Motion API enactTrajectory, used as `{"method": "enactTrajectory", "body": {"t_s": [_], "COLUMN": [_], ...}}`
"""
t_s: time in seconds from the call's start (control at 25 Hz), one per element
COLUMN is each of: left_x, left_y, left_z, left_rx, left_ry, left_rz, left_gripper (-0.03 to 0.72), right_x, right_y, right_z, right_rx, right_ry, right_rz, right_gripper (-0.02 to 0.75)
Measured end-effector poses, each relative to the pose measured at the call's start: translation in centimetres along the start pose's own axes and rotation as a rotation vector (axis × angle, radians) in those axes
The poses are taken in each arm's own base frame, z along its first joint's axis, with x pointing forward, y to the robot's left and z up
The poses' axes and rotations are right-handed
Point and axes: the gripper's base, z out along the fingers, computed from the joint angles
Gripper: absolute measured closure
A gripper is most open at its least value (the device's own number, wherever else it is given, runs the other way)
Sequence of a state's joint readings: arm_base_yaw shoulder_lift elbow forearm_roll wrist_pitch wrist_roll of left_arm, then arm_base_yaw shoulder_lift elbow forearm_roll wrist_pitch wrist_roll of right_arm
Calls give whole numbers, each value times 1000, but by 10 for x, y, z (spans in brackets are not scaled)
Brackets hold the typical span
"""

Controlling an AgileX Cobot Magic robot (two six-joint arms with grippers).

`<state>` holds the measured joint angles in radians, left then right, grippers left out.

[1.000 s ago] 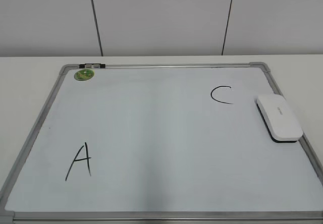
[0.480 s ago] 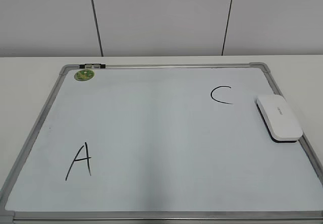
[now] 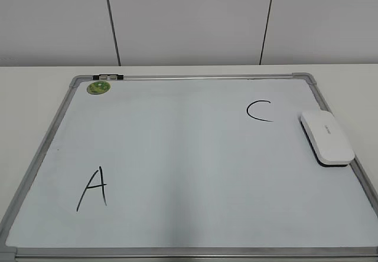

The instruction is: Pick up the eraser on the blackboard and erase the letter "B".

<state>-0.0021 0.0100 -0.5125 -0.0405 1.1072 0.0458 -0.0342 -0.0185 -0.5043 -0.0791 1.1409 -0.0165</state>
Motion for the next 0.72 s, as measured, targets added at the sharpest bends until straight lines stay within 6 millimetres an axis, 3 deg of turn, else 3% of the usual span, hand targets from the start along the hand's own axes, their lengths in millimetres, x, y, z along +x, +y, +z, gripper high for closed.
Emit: {"method": "enactTrajectory", "body": {"t_s": [0.72], "left_x": [0], "left_y": [0], "left_z": [0], "left_rx": [0], "left_ry": [0], "left_rz": [0], "left_gripper": [251], "right_x": [0], "right_y": [0], "right_z": [0], "right_rx": [0], "right_ry": [0], "right_rz": [0], "right_gripper": [164]}}
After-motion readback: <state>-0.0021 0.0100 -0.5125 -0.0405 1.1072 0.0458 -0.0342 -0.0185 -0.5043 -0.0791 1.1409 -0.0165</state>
